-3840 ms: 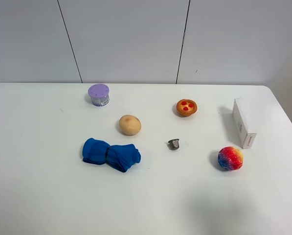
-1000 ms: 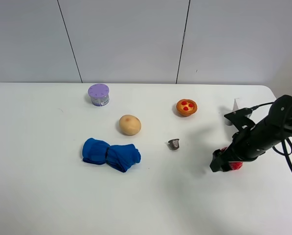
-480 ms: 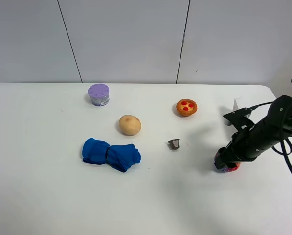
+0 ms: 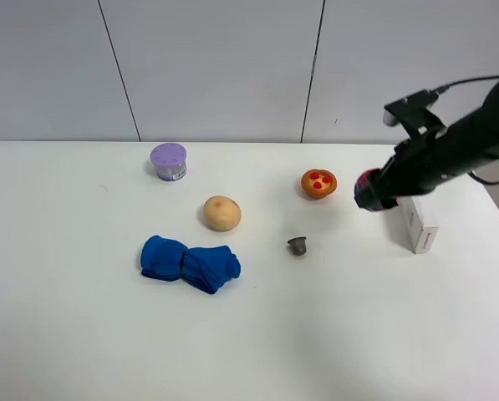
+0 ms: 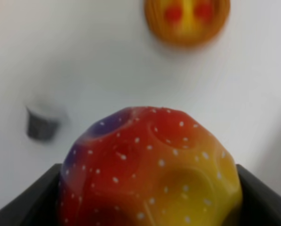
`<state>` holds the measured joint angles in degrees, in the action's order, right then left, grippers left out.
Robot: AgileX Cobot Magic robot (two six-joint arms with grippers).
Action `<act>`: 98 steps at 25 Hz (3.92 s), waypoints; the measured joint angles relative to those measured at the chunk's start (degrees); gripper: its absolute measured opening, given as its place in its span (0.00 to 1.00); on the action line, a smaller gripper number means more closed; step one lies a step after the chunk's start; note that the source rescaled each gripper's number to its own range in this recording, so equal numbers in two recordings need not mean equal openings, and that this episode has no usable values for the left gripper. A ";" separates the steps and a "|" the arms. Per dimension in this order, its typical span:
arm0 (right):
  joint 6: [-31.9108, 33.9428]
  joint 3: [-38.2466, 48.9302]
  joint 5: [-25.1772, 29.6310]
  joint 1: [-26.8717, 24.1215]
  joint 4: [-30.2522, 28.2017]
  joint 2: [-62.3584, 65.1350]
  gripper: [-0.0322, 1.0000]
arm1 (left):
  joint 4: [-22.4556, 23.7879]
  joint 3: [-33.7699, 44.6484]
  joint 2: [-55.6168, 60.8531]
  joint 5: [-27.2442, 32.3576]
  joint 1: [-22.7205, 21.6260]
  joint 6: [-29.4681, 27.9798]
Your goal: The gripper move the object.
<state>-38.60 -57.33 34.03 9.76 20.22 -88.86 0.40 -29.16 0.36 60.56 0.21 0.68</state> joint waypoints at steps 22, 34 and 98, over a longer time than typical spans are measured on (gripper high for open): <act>-0.20 -36.16 4.34 16.98 -0.75 -37.23 0.04 | 0.00 0.00 0.00 0.00 0.00 0.00; 0.24 -37.19 5.06 17.37 -8.24 -40.60 0.04 | 0.00 0.00 0.00 0.00 0.00 0.00; 28.72 27.85 27.35 -11.90 -14.65 88.95 1.00 | 0.00 0.00 0.00 0.00 0.00 0.00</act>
<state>-9.88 -29.48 61.38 -2.14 5.58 0.09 0.40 -29.16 0.36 60.56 0.21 0.68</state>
